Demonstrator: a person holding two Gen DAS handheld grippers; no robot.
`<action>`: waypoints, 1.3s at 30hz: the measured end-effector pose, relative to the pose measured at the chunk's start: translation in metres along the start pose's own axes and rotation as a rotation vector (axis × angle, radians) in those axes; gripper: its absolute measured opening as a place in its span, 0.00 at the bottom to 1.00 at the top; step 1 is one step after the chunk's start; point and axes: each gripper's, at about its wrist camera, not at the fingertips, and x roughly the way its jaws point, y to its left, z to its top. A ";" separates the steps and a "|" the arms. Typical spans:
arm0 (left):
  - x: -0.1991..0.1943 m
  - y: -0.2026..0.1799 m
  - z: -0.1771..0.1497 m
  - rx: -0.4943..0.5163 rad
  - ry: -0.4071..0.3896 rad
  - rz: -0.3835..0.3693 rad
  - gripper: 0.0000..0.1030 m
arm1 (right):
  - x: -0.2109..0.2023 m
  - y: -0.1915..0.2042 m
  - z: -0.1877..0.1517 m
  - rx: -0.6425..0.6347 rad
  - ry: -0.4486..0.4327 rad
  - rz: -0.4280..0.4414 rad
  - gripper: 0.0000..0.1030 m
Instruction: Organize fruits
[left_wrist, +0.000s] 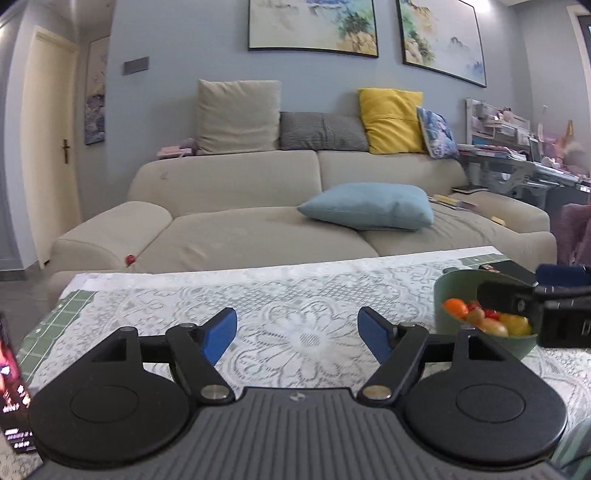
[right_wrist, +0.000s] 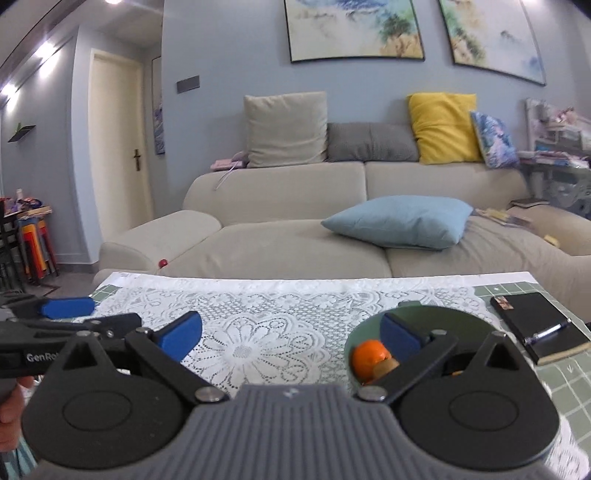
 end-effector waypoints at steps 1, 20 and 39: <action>-0.003 0.001 -0.005 -0.008 0.000 0.003 0.85 | 0.000 0.002 -0.007 0.003 0.005 -0.003 0.96; -0.007 -0.006 -0.065 0.022 0.010 0.111 0.85 | -0.009 -0.004 -0.080 -0.001 -0.027 -0.015 0.96; -0.004 0.000 -0.066 0.010 0.036 0.129 0.87 | -0.007 -0.003 -0.084 0.004 -0.028 -0.031 0.96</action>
